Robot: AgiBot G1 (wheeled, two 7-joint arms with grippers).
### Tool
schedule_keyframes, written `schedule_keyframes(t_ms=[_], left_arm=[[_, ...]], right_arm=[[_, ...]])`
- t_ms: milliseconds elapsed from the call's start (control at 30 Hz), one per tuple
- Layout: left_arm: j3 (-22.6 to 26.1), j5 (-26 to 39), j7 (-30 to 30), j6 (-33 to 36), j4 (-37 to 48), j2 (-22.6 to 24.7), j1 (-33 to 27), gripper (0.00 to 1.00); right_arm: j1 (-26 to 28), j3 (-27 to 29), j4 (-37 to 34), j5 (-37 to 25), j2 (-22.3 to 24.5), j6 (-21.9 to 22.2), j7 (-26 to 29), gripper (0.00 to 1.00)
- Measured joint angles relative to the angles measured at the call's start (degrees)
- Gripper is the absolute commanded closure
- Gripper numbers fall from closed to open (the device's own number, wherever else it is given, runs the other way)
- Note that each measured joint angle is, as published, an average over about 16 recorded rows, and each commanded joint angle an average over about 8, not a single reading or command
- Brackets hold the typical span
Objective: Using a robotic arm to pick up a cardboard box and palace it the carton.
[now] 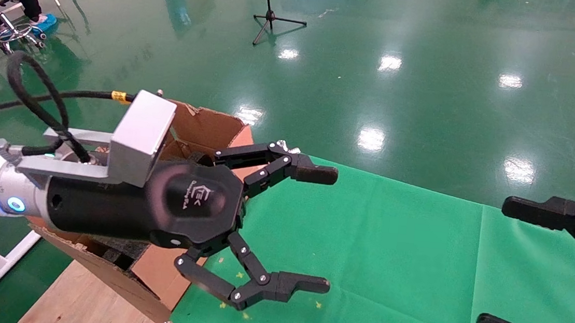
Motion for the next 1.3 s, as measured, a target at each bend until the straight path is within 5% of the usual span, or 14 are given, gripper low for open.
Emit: schedule_keyframes(t_ms=[1300], left_arm=[[0.15, 0.32, -0.07, -0.17, 0.31, 0.04, -0.23, 0.0]], right_arm=[[0.0, 0.0, 0.0, -0.01, 0.0, 0.0, 0.0, 0.0]])
